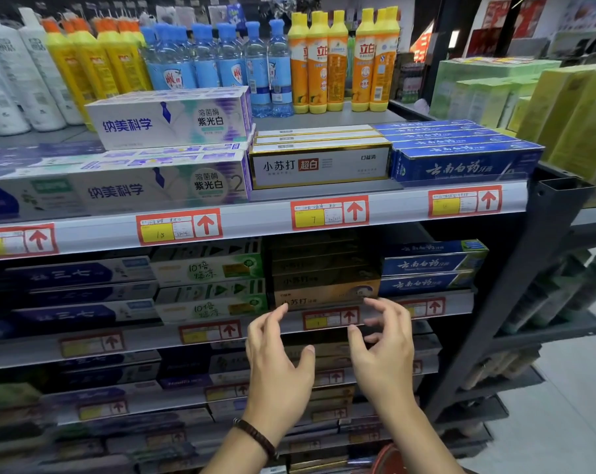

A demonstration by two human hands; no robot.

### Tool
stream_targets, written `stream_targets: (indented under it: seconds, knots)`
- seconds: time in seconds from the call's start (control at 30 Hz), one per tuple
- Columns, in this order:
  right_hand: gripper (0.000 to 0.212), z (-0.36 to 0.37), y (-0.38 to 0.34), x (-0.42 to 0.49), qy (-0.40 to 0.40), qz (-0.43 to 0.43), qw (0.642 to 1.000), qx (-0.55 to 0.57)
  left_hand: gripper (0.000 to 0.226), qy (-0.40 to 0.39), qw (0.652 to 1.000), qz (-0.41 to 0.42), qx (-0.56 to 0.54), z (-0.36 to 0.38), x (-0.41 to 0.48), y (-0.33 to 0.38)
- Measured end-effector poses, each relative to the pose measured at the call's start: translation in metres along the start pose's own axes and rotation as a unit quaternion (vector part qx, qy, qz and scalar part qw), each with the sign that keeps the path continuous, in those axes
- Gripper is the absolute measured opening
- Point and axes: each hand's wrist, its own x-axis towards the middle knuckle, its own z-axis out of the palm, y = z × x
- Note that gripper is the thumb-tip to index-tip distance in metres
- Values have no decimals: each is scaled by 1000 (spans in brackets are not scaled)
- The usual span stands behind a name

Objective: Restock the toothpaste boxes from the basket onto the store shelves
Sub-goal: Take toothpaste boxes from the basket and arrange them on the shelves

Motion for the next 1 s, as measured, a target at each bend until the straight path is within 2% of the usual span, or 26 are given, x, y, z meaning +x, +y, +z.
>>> stream_targets:
  seconds: [0.33, 0.57, 0.73, 1.0]
  knots:
    - [41, 8, 8, -29, -32, 23, 999, 9, 56, 19, 998, -62, -14, -3, -10, -21]
    - [43, 27, 4, -50, -112, 54, 992, 29, 50, 29, 992, -115, -30, -15, -28, -49]
    - [45, 49, -13, -74, -176, 128, 972, 91, 47, 49, 985, -152, -65, -34, -39, -68]
    - [40, 80, -58, -113, -237, 136, 956, 108, 40, 74, 979, -162, -101, -90, -56, -94]
